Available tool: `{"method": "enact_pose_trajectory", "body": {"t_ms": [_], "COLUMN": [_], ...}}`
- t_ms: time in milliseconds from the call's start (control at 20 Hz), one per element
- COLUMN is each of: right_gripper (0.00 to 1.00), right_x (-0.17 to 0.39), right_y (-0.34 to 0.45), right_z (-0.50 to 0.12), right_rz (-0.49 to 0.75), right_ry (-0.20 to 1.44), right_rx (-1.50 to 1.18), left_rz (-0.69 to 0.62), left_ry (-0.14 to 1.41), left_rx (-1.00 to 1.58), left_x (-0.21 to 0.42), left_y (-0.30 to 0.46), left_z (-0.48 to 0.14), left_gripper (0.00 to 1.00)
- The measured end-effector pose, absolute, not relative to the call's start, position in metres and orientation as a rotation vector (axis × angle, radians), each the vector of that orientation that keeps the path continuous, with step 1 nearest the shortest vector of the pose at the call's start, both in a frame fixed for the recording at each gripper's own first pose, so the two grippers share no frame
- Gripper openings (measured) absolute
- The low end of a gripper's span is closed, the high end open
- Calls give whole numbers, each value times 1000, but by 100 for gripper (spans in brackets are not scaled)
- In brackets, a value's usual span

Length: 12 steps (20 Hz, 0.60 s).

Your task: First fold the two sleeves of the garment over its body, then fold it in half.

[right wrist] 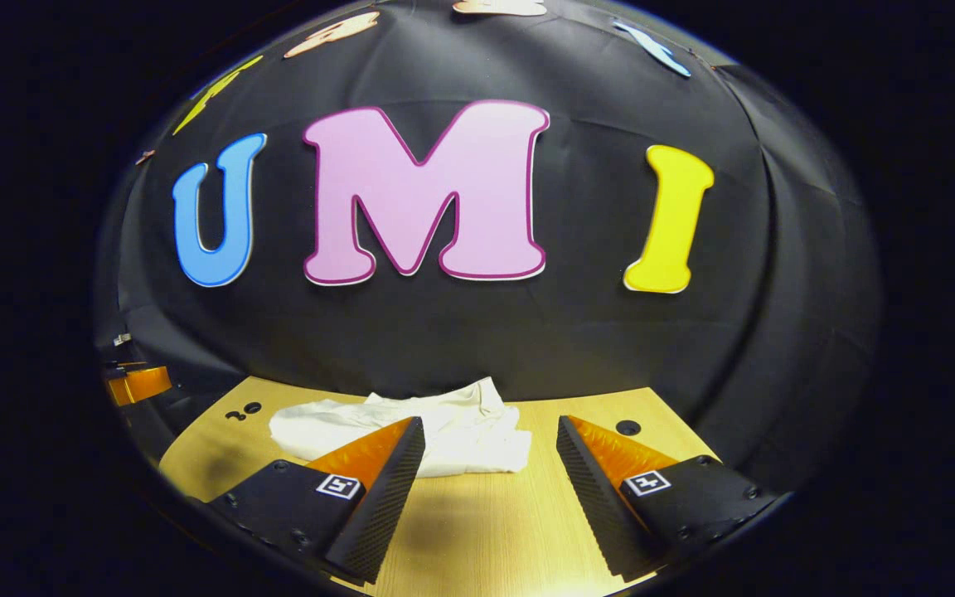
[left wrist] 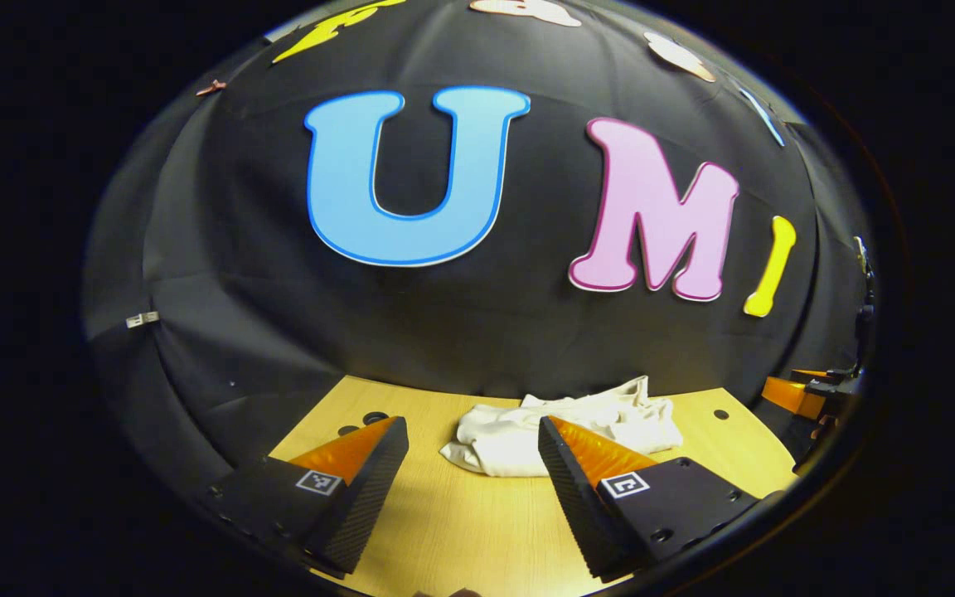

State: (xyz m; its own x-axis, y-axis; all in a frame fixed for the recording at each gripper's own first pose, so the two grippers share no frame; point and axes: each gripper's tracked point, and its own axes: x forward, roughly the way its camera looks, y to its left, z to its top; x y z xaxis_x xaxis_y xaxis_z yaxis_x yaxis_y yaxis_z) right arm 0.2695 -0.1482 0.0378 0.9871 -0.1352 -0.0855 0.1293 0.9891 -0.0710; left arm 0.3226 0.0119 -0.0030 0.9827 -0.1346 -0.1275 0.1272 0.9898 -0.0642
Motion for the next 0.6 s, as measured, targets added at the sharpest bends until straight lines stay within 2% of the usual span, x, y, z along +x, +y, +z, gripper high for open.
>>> {"method": "enact_pose_trajectory", "body": {"t_ms": [300,600], "right_gripper": [98,98], "right_x": [160,88], "right_y": [-138,-129], "right_z": [33,9], "right_rz": [-129,-108], "right_ry": [97,127], "right_rx": [-26,9], "left_rz": [-193,-225], "left_ry": [88,77], "left_rx": [13,-44], "left_x": [209,125], "left_y": [2,-11], "left_z": [-1,-18], "left_gripper": [97,97]}}
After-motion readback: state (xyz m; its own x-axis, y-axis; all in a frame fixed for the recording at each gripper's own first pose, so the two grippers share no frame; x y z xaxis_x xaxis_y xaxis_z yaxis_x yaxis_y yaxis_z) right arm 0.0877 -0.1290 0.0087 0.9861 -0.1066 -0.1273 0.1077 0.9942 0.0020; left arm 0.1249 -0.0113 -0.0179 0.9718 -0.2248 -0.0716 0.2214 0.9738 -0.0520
